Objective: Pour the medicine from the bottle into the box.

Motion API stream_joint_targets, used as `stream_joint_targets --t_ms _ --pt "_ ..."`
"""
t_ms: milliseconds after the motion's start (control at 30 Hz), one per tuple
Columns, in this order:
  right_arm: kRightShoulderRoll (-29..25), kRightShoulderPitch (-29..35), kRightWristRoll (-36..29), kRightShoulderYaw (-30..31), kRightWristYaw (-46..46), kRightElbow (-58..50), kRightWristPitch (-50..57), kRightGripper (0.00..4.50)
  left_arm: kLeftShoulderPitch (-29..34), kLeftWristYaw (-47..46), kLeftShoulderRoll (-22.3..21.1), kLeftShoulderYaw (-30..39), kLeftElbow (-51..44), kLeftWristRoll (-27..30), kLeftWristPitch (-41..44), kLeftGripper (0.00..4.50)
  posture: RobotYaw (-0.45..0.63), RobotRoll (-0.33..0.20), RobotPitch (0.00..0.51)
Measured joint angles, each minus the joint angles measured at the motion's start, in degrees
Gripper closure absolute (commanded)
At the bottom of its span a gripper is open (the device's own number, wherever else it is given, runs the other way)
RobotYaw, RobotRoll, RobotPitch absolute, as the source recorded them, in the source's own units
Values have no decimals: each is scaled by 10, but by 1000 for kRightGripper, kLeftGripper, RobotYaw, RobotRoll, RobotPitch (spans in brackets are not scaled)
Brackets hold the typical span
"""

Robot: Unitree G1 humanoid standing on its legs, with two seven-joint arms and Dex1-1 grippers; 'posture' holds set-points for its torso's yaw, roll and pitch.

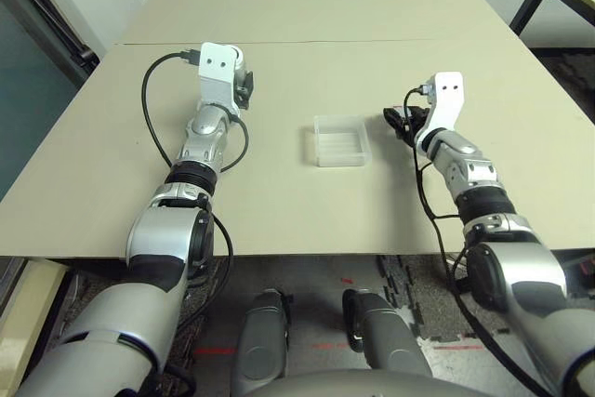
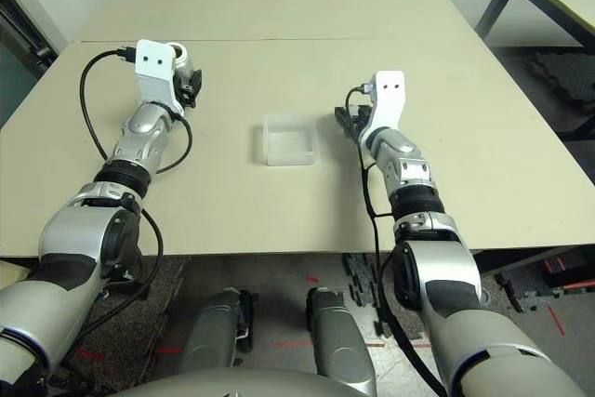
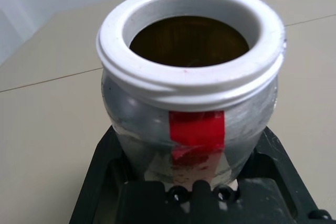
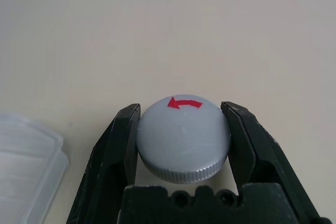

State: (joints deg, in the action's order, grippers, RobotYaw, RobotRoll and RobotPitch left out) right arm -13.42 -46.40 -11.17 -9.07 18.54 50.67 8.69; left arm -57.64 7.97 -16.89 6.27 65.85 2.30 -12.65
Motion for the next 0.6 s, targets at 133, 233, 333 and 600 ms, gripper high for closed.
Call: stream_joint_targets --t_ms 133,233,333,600 --pt "0 -1 7 0 1 22 -7 1915 2 -1 -1 5 0 1 0 1961 96 0 92" --pt "-2 -4 12 1 4 37 -12 476 2 -1 -1 9 0 1 0 1961 95 0 91" --pt "-4 -9 17 1 9 47 -21 0 2 -1 -1 18 0 3 1 1961 89 0 89" --pt "-14 -28 23 0 10 55 -38 0 2 1 -1 33 3 9 14 1961 75 0 91"
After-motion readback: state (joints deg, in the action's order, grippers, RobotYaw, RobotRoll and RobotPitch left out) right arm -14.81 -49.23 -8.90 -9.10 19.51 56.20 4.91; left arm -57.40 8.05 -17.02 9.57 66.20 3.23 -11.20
